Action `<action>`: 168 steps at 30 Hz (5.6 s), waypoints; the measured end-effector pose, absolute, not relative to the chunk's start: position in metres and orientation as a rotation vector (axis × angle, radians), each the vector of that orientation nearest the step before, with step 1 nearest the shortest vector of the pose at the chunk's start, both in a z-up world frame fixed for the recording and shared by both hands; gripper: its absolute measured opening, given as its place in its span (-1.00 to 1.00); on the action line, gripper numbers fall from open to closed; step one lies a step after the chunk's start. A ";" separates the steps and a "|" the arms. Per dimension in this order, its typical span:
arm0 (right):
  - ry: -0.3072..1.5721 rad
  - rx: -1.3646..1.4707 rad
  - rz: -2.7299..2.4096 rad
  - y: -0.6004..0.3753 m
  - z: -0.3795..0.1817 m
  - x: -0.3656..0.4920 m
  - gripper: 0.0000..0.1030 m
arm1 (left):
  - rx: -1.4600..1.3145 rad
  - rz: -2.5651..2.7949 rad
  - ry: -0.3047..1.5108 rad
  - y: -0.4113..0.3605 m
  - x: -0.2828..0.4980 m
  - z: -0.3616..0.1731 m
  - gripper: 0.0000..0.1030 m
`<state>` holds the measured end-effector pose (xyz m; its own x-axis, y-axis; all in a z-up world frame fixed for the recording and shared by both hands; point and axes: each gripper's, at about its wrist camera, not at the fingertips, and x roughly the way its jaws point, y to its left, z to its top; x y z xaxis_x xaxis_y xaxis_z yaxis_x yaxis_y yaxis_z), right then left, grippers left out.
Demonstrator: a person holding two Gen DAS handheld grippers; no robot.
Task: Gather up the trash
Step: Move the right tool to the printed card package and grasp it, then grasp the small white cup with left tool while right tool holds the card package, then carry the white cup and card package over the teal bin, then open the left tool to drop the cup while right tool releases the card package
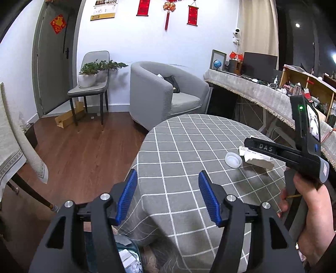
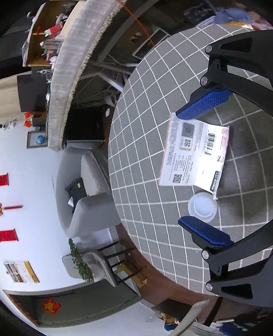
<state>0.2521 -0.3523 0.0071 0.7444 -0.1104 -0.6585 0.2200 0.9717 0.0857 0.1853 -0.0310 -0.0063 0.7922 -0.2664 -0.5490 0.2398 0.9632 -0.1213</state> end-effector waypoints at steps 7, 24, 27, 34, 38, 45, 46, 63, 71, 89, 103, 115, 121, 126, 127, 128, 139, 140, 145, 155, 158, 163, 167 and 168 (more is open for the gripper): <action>0.752 0.181 -0.214 -0.364 -0.001 0.266 0.82 | -0.037 -0.299 0.604 -0.047 0.197 -0.010 0.25; 0.812 0.177 0.027 -0.386 -0.009 0.278 0.38 | -0.039 -0.351 0.633 -0.086 0.223 -0.018 0.30; 0.797 0.185 0.040 -0.393 -0.005 0.279 0.38 | -0.032 -0.363 0.654 -0.099 0.229 -0.023 0.34; 0.769 0.217 0.077 -0.419 0.003 0.284 0.38 | -0.016 -0.410 0.744 -0.132 0.247 -0.036 0.35; 0.766 0.241 0.099 -0.432 0.003 0.291 0.38 | 0.010 -0.431 0.769 -0.151 0.255 -0.037 0.28; 0.786 0.254 0.133 -0.447 0.001 0.308 0.38 | 0.107 -0.445 0.799 -0.185 0.270 -0.038 0.02; 0.784 0.257 0.137 -0.449 0.002 0.309 0.38 | 0.123 -0.446 0.807 -0.190 0.273 -0.038 0.01; 0.791 0.242 0.162 -0.456 0.009 0.327 0.38 | 0.193 -0.441 0.898 -0.215 0.297 -0.051 -0.18; 0.790 0.234 0.176 -0.442 0.013 0.317 0.38 | 0.155 -0.441 0.847 -0.201 0.281 -0.042 -0.18; 0.778 0.193 0.269 -0.379 0.016 0.254 0.38 | 0.029 -0.341 0.702 -0.115 0.207 -0.025 -0.18; 0.748 0.148 0.363 -0.323 0.021 0.197 0.38 | 0.021 -0.224 0.664 -0.055 0.149 -0.018 -0.18; 0.711 0.115 0.481 -0.278 0.028 0.176 0.38 | -0.030 -0.143 0.689 0.003 0.137 -0.032 -0.18; 0.711 0.111 0.533 -0.251 0.030 0.178 0.38 | -0.030 -0.105 0.732 0.034 0.138 -0.052 -0.18; 0.707 0.101 0.573 -0.223 0.031 0.174 0.38 | -0.023 -0.061 0.815 0.061 0.137 -0.074 -0.18; 0.709 0.102 0.587 -0.217 0.031 0.173 0.38 | -0.027 -0.056 0.827 0.066 0.137 -0.077 -0.18; 0.710 0.102 0.596 -0.213 0.031 0.173 0.38 | -0.033 -0.052 0.846 0.072 0.137 -0.081 -0.18; 0.744 0.053 0.684 -0.148 0.019 0.164 0.38 | -0.047 -0.015 1.007 0.117 0.127 -0.115 -0.18; 0.749 0.053 0.690 -0.144 0.018 0.164 0.38 | -0.056 -0.016 1.024 0.122 0.125 -0.119 -0.18; 0.769 0.029 0.708 -0.123 0.009 0.162 0.38 | -0.058 -0.015 1.047 0.133 0.120 -0.123 -0.05; 0.861 -0.008 0.732 -0.096 -0.018 0.165 0.38 | -0.094 0.014 0.972 0.155 0.112 -0.101 0.09; 0.910 -0.002 0.743 -0.092 -0.031 0.167 0.38 | -0.107 0.018 0.933 0.159 0.109 -0.091 0.11; 0.982 -0.039 0.753 -0.081 -0.050 0.166 0.38 | -0.119 0.045 0.873 0.164 0.104 -0.073 0.15; 1.021 -0.049 0.775 -0.074 -0.062 0.163 0.38 | -0.139 0.049 0.829 0.168 0.103 -0.059 0.16; 1.022 -0.062 0.775 -0.072 -0.063 0.162 0.38 | -0.143 0.050 0.823 0.169 0.103 -0.057 0.16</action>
